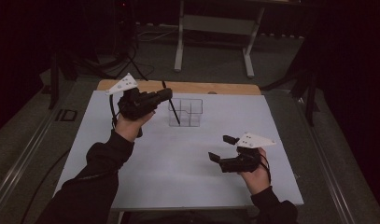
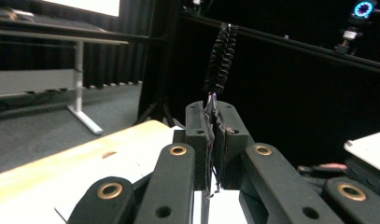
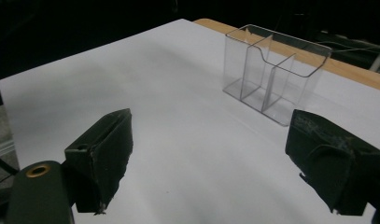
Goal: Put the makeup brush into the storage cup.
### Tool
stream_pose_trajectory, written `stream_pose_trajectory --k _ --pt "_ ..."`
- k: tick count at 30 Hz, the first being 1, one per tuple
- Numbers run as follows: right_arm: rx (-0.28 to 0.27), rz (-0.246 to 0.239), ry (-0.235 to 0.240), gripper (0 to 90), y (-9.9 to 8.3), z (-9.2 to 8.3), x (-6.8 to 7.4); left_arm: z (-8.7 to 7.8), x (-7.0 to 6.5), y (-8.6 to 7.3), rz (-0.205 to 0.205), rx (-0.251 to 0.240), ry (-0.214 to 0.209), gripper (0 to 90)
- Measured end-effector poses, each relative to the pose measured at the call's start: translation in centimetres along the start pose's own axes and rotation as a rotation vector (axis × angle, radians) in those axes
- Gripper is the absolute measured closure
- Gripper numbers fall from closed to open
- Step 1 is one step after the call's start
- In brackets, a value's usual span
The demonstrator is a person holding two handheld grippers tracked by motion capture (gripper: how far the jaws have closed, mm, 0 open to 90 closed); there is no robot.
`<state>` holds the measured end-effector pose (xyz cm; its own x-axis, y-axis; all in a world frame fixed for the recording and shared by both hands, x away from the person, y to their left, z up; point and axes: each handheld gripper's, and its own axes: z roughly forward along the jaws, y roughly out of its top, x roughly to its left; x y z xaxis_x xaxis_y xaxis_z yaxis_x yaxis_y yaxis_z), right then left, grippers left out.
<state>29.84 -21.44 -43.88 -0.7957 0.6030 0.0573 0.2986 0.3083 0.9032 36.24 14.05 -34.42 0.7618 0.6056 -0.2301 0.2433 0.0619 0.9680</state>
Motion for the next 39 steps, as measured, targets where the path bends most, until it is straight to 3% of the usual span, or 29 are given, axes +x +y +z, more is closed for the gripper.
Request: stream_pose_trajectory --k 7,20,26,31,37,39 --pt "-0.002 -0.01 -0.007 14.7 -0.1 0.0 0.0 0.5 0.4 1.6 0.026 -0.004 0.051 86.3" --pt "-0.009 0.0 -0.011 14.7 -0.3 -0.1 -0.2 2.8 1.5 2.8 0.072 0.054 0.173 86.3" --pt "-0.007 0.003 -0.008 14.7 -0.3 -0.1 -0.2 3.9 2.0 2.7 0.091 0.078 0.226 86.3" --pt "-0.011 0.002 -0.009 14.8 -0.3 -0.1 -0.2 4.6 2.6 2.5 0.072 0.055 0.24 86.2" --pt "-0.01 0.002 -0.008 14.9 -0.4 -0.2 -0.3 5.4 3.1 1.8 0.099 0.063 0.296 86.2" --pt "-0.012 0.003 -0.008 14.9 -0.4 -0.2 -0.3 5.7 3.4 1.5 0.092 0.064 0.297 86.2"
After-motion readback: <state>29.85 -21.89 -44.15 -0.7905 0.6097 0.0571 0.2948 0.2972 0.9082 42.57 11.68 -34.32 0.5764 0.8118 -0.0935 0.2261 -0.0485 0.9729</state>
